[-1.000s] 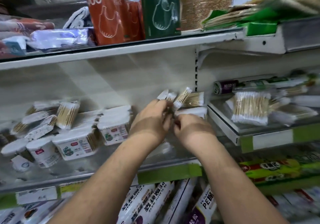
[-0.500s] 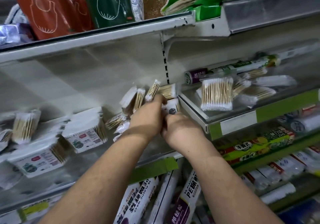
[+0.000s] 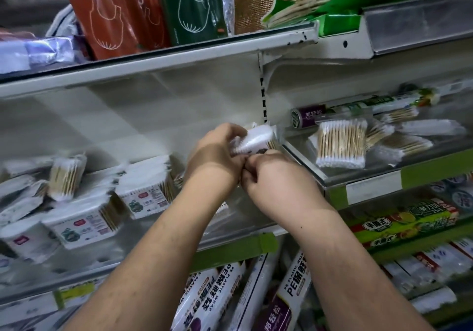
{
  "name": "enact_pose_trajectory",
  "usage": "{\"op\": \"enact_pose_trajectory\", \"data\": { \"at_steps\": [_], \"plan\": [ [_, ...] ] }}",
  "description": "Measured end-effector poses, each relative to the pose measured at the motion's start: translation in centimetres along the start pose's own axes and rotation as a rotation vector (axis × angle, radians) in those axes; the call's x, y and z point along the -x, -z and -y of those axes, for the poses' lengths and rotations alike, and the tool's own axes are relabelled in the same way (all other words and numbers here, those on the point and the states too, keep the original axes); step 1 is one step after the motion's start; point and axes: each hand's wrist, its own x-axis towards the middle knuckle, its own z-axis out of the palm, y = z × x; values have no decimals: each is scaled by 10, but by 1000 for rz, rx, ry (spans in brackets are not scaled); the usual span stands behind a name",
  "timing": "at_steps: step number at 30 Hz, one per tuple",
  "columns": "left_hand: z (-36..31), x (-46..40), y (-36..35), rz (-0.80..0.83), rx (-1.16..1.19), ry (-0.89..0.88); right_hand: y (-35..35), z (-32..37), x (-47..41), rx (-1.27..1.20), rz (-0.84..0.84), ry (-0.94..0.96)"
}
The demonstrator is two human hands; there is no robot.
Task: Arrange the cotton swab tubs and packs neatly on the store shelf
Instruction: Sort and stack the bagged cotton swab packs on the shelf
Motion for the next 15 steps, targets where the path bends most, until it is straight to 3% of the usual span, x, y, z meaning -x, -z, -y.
{"op": "enact_pose_trajectory", "data": {
  "at_steps": [7, 15],
  "plan": [
    [20, 4, 35, -64, -5, 33, -12, 32, -6, -62, -17, 94],
    [63, 18, 84, -39, 82, 140, -33, 75, -16, -203, 118, 240]
  ]
}}
